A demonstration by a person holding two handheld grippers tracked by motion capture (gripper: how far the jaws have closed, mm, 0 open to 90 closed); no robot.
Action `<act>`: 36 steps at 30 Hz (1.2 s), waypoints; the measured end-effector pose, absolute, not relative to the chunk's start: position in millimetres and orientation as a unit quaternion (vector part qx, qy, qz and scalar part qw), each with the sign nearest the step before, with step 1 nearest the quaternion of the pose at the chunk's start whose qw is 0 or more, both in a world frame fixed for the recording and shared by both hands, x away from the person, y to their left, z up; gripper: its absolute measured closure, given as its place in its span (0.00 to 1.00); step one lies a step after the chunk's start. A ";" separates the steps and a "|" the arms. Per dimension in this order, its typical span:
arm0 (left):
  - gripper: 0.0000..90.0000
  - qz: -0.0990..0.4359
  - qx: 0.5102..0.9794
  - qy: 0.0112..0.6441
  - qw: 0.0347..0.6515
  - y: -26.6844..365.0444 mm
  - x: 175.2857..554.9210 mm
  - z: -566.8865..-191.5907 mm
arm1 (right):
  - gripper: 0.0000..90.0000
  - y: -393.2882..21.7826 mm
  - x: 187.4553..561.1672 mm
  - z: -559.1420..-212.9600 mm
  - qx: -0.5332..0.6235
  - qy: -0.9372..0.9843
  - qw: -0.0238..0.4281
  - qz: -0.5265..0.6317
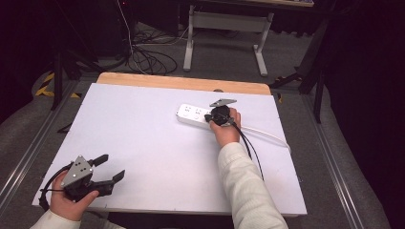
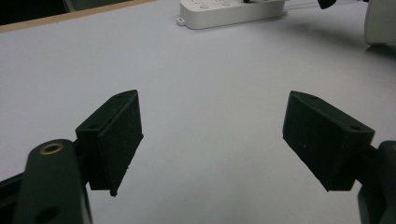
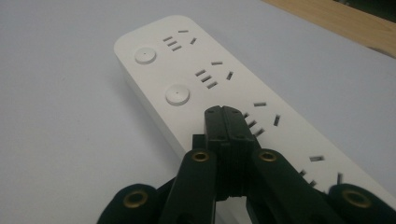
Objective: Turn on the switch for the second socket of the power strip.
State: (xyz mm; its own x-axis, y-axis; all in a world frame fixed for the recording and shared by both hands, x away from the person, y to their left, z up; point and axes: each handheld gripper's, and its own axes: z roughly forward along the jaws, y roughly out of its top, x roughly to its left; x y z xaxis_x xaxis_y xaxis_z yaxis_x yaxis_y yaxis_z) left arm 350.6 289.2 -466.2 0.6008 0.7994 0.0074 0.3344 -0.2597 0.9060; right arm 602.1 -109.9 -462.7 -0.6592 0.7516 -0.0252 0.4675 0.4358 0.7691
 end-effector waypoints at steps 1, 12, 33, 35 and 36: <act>0.22 0.243 0.756 0.375 0.479 289.2 350.6 -466.1 | 1.00 -110.4 602.2 -462.9 0.369 0.826 0.185 0.384; 0.22 0.240 0.755 0.377 0.480 289.1 350.6 -466.4 | 1.00 -109.2 601.4 -463.8 0.369 0.826 0.190 0.382; 0.22 0.236 0.755 0.379 0.480 288.9 351.3 -467.5 | 1.00 -104.0 600.2 -464.1 0.370 0.826 0.197 0.377; 0.22 0.239 0.756 0.378 0.478 289.3 351.3 -467.1 | 1.00 -103.5 600.0 -464.0 0.369 0.826 0.200 0.375; 0.22 0.240 0.756 0.377 0.478 289.4 351.3 -467.0 | 1.00 -103.4 600.0 -464.0 0.369 0.827 0.200 0.375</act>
State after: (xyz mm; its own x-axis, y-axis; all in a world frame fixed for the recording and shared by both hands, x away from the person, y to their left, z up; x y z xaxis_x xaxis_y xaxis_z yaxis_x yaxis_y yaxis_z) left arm 351.3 289.4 -467.0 0.6001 0.7999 0.0024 0.3407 -0.2583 0.9040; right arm 600.0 -103.4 -464.0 -0.6477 0.7600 -0.0548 0.4591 0.4466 0.7680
